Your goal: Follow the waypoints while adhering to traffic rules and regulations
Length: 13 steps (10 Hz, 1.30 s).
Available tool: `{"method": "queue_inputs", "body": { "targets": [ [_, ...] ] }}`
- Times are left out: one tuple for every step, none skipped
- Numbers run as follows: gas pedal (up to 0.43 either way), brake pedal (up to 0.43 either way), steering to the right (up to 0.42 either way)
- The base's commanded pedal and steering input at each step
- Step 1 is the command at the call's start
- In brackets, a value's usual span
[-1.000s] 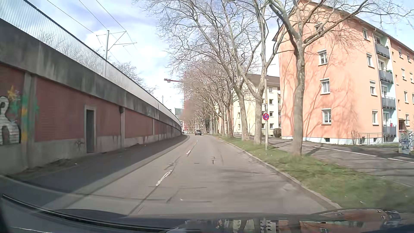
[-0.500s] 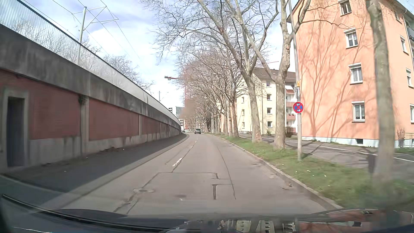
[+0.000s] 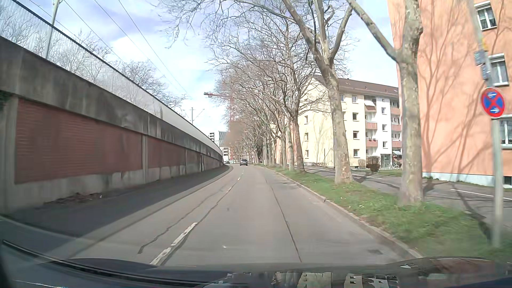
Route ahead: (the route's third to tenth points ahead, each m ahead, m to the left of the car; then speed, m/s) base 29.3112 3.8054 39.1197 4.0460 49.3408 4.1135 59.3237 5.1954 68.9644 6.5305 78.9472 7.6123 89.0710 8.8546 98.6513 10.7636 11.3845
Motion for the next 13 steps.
{"method": "queue_inputs", "body": {
  "targets": [
    [0.067,0.000,-0.004],
    [0.067,0.000,-0.004],
    [0.067,0.000,-0.004],
    [0.067,0.000,-0.004],
    [0.067,0.000,-0.004],
    [0.067,0.000,-0.004],
    [0.067,0.000,-0.005],
    [0.067,0.000,-0.005],
    [0.067,0.000,-0.005],
    [0.067,0.000,-0.005],
    [0.067,0.000,-0.006],
    [0.067,0.000,-0.005],
    [0.067,0.000,-0.005]
  ]
}}
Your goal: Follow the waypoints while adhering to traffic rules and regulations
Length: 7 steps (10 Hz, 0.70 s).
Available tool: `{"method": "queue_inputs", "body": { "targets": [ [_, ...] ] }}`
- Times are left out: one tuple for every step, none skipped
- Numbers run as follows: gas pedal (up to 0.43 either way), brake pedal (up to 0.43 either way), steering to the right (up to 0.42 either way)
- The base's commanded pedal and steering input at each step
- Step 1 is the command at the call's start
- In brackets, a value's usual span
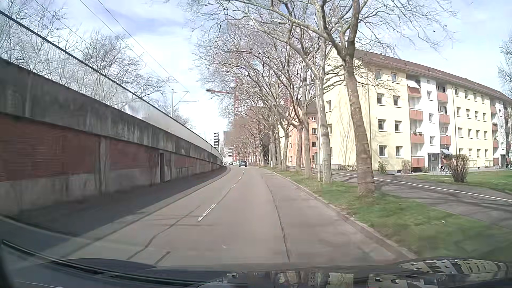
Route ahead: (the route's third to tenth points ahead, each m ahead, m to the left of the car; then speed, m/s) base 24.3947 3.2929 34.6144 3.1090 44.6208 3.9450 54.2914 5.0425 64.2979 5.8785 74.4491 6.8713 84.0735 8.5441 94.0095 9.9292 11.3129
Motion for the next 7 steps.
{"method": "queue_inputs", "body": {
  "targets": [
    [0.067,0.000,-0.005],
    [0.067,0.000,-0.005],
    [0.067,0.000,-0.005],
    [0.067,0.000,-0.005],
    [0.067,0.000,-0.005],
    [0.067,0.000,-0.005],
    [0.079,0.000,-0.005]
  ]
}}
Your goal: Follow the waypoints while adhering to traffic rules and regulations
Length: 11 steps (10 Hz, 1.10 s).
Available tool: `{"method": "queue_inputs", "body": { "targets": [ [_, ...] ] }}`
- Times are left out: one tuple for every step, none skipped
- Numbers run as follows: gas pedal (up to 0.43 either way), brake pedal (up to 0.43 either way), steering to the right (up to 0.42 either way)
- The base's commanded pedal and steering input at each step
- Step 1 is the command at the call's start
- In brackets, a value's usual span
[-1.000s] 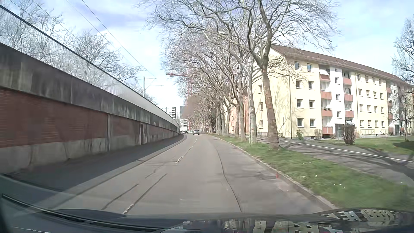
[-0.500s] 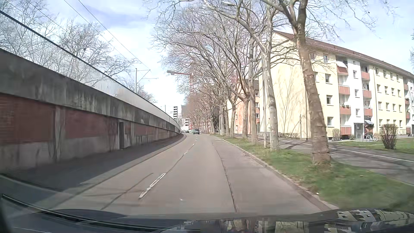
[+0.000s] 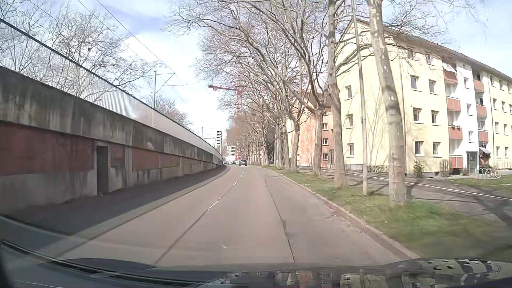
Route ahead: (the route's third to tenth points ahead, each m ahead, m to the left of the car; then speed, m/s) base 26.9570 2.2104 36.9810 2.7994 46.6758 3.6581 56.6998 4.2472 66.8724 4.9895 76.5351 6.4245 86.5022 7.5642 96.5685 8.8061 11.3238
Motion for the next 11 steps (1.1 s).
{"method": "queue_inputs", "body": {
  "targets": [
    [0.079,0.000,-0.004],
    [0.079,0.000,-0.004],
    [0.079,0.000,-0.004],
    [0.079,0.000,-0.004],
    [0.087,0.000,-0.004],
    [0.087,0.000,-0.005],
    [0.087,0.000,-0.005],
    [0.098,0.000,-0.005],
    [0.098,0.000,-0.006],
    [0.098,0.000,-0.006],
    [0.098,0.000,-0.006]
  ]
}}
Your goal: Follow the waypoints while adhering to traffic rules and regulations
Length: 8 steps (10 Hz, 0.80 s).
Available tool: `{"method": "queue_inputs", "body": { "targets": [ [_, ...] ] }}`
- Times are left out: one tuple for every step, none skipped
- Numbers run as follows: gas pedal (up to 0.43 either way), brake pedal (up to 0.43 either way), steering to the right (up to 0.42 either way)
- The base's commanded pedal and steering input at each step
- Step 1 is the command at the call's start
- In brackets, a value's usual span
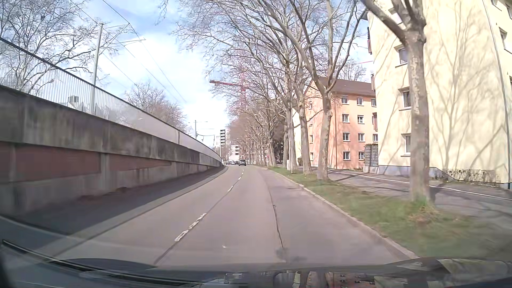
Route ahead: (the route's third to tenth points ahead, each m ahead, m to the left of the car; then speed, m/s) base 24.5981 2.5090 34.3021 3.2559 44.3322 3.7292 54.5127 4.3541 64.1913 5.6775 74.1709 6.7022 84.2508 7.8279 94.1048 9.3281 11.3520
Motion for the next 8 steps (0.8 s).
{"method": "queue_inputs", "body": {
  "targets": [
    [0.098,0.000,-0.006],
    [0.098,0.000,-0.007],
    [0.098,0.000,-0.007],
    [0.098,0.000,-0.007],
    [0.110,0.000,-0.007],
    [0.110,0.000,-0.007],
    [0.110,0.000,-0.007],
    [0.110,0.000,-0.007]
  ]
}}
